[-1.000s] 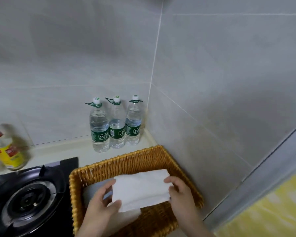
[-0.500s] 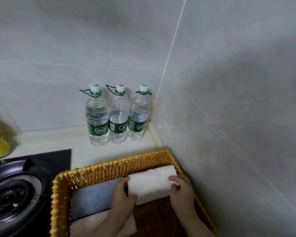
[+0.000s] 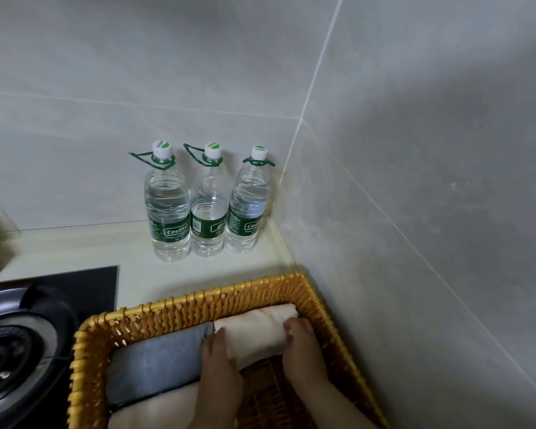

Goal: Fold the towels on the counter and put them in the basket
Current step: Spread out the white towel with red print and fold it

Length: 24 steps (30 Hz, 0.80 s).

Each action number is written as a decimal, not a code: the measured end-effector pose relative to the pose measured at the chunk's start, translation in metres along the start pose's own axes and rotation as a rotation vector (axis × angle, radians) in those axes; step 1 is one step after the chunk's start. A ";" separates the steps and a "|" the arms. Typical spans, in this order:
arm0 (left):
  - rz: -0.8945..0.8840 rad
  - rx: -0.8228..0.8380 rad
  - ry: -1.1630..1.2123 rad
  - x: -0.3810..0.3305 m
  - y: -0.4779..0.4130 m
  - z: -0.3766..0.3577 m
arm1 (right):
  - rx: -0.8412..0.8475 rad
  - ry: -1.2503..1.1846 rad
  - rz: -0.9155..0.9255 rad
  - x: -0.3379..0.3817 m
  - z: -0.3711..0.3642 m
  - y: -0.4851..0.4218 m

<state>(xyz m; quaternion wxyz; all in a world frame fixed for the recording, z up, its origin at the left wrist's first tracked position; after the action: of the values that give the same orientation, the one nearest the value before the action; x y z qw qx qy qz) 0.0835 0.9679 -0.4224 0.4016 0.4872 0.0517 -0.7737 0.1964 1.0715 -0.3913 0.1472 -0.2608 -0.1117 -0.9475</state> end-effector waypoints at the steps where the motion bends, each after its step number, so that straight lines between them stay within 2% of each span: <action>1: -0.014 0.008 -0.040 -0.001 0.001 -0.001 | 0.027 0.046 0.030 -0.001 -0.002 -0.003; 4: -0.059 0.055 -0.186 -0.011 0.007 0.001 | 0.040 0.200 0.059 0.002 0.003 -0.006; 7: -0.103 0.090 -0.471 -0.031 0.023 0.012 | -0.003 0.295 0.026 0.005 0.014 -0.004; 10: -0.403 -0.074 -0.535 -0.044 0.027 0.031 | -0.136 0.397 0.128 0.006 0.019 0.004; 11: -0.523 -0.183 -0.559 -0.039 0.022 0.034 | -0.186 0.412 0.168 0.009 0.019 0.007; 12: -0.557 -0.255 -0.551 -0.038 0.016 0.038 | -0.213 0.392 0.198 0.012 0.017 0.008; 14: -0.486 -0.233 -0.537 -0.035 0.000 0.046 | -0.192 0.296 0.255 0.020 0.015 0.005; 16: -0.337 -0.135 -0.512 -0.024 -0.013 0.043 | -0.095 0.219 0.283 0.027 0.010 -0.003; 20: -0.181 -0.073 -0.575 0.009 -0.024 0.023 | 0.134 0.051 0.000 0.021 -0.003 -0.015; 24: -0.198 -0.127 -0.535 0.002 -0.031 0.026 | 0.098 -0.166 -0.183 0.009 -0.015 -0.020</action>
<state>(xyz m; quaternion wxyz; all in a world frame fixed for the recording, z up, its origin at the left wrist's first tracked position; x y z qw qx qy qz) 0.0433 0.9757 -0.4200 0.3532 0.2324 0.0396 -0.9053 0.1755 1.0838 -0.4021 0.0630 -0.3194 -0.1931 -0.9256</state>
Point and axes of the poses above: each hand's wrist, its own y-axis away from the middle knuckle, its own z-axis out of the back of the hand, x = y × z, the point moved 2 cm from there along -y, towards the middle knuckle, and after that the axes turned 2 degrees about -x, right-handed, at the moved point
